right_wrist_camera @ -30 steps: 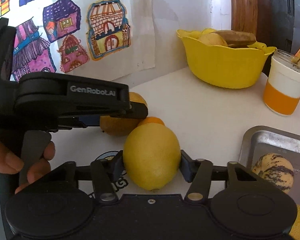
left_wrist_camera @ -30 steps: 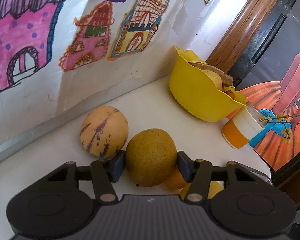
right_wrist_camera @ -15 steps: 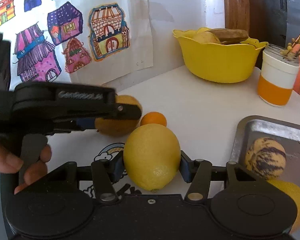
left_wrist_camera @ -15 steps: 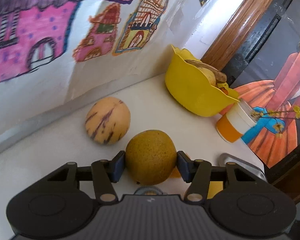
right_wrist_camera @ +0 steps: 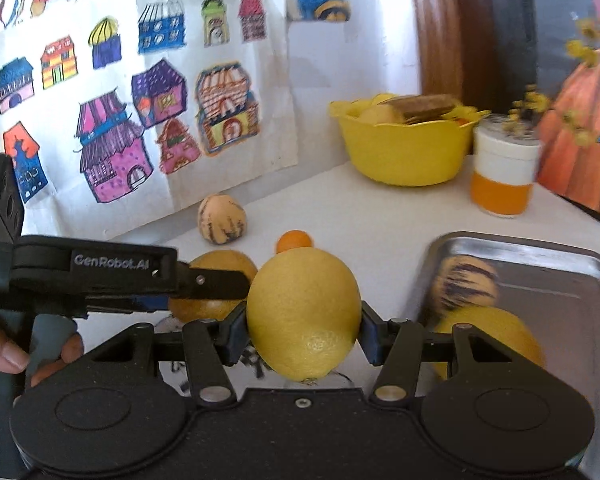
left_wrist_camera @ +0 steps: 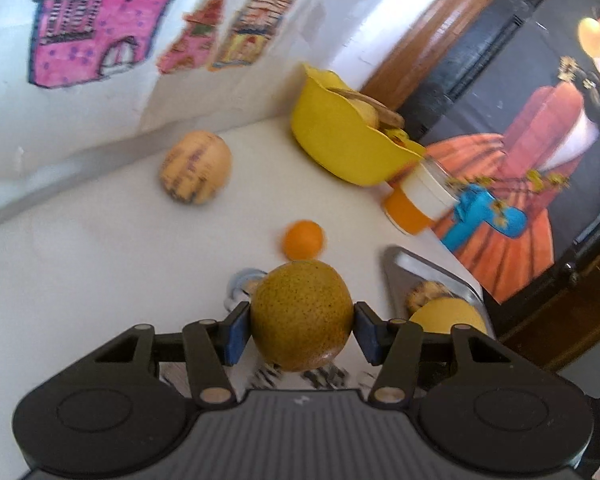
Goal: Organize fruits
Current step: 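Carry the brown fruit onto the tray and open the left tool while the right tool releases the lemon there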
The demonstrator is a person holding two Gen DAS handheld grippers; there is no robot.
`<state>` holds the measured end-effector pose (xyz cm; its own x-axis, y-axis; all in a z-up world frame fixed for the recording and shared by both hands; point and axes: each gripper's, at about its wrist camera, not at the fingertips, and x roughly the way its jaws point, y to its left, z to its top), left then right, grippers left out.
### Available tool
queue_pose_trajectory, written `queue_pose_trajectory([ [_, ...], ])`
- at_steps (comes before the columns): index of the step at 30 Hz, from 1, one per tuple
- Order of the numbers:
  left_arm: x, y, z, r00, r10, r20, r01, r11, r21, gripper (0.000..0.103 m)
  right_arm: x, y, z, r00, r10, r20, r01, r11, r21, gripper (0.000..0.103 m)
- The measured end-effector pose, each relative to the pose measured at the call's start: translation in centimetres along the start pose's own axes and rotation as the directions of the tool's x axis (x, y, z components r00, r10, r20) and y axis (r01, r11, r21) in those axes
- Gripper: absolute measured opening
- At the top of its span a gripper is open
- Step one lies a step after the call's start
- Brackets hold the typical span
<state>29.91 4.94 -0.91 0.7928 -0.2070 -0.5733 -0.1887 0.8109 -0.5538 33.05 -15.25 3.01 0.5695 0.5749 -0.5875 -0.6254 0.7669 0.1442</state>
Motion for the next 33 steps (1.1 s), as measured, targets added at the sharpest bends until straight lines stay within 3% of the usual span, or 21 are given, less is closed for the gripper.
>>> queue_pose_trajectory([
  [6,0.1,-2.7,-1.4,0.997,-0.079,-0.01,0.079,0.997,-0.014,0.058,-4.2,-2.2,-1.2,0.996,-0.08,0.048,0.078,0.996,0.049,0.056],
  [16,0.8,-8.4,-3.8,0.988,-0.146,-0.044,0.148,0.987,0.056,0.058,-8.5,-7.2,-4.4,0.973,-0.215,0.081,0.206,0.973,0.108,0.056],
  [25,2.0,-11.3,-5.7,0.987,-0.143,-0.074,0.149,0.985,0.091,0.058,-9.1,-10.1,-7.2,0.96,-0.275,0.055,0.261,0.948,0.183,0.056],
  [33,3.0,-11.9,-6.4,0.991,-0.104,-0.089,0.113,0.987,0.114,0.058,-8.5,-11.1,-7.8,0.961,-0.274,0.041,0.26,0.944,0.204,0.057],
])
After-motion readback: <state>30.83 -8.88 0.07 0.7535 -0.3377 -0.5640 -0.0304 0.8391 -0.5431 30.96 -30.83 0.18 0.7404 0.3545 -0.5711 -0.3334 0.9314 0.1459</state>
